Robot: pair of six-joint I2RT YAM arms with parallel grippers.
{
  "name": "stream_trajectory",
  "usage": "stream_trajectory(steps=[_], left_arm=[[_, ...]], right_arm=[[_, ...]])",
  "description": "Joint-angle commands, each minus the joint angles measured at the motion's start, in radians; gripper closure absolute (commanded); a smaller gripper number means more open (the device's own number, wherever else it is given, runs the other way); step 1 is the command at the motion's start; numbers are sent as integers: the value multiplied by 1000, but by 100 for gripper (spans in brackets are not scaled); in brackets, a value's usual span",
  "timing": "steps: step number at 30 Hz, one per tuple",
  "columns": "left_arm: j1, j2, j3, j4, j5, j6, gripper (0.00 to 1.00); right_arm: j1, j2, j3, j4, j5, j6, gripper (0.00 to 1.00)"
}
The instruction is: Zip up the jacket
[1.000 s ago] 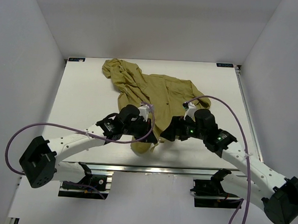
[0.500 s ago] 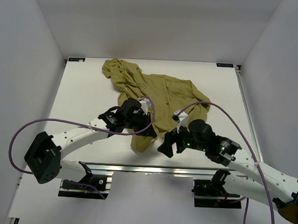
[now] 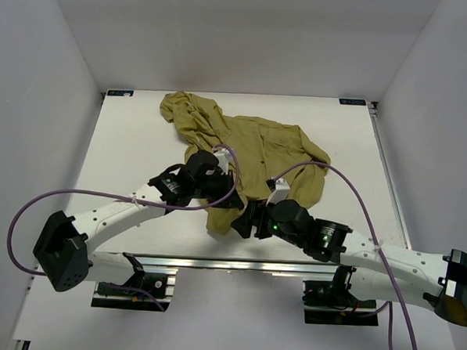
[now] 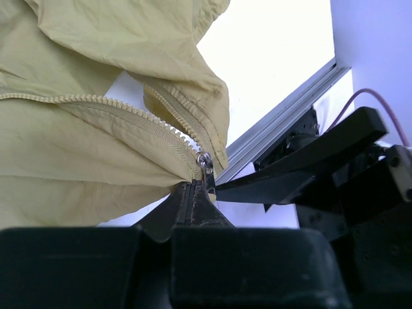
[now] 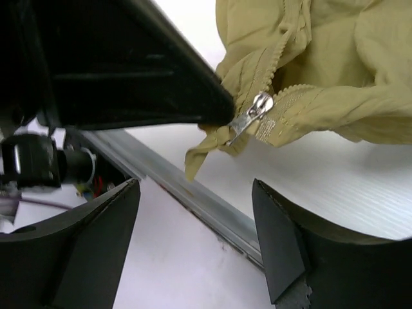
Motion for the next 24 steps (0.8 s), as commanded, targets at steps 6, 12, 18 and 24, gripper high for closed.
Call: stream_trajectory(steps=[6,12,18,24], left_arm=[[2,-88,-13,41,-47,-28,100],[3,-98,-17,42,-51,-25,100],[2,-88,-21,42,-48,-20,100],[2,-92,-24,50,-53,-20,100]], right_arm=[[36,104,48,79,168,156,32],[37,129,48,145,183,168,45],[37,132,45,214,142,125,45],[37,118,24,259,153,125,50]])
